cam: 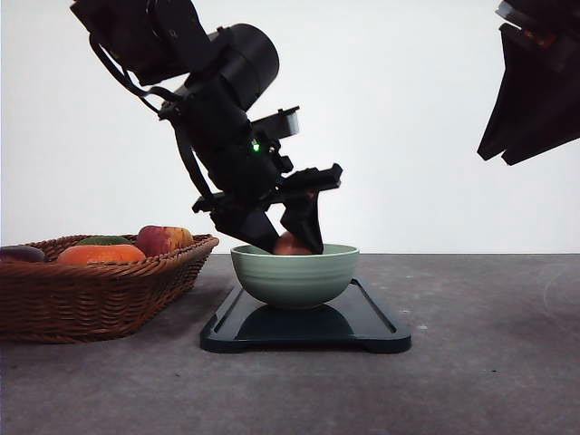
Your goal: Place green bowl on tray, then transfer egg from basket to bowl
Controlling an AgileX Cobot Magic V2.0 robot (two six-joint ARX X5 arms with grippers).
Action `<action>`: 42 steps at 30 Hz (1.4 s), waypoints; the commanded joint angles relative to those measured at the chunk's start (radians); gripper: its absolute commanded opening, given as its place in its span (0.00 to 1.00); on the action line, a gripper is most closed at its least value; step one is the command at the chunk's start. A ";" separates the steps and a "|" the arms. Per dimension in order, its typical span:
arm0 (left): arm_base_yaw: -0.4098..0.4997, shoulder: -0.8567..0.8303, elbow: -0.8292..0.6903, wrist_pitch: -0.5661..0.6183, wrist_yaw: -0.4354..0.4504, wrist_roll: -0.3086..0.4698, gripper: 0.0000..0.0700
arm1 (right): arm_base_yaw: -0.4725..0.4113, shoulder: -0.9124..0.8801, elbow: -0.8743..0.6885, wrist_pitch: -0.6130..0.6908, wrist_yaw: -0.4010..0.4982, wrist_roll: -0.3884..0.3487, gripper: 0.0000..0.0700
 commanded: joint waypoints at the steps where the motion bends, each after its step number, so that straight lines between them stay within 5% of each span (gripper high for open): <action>1: -0.011 0.032 0.023 0.004 -0.003 0.005 0.38 | 0.006 0.006 0.003 0.009 0.001 0.003 0.27; 25: -0.015 0.062 0.023 0.004 -0.003 0.002 0.40 | 0.006 0.006 0.003 0.009 0.001 0.004 0.26; 33: -0.015 0.062 0.036 -0.007 -0.003 0.003 0.63 | 0.006 0.006 0.003 0.009 0.001 0.004 0.27; 42: -0.015 0.061 0.231 -0.296 -0.003 0.007 0.63 | 0.006 0.006 0.003 0.009 0.001 0.004 0.26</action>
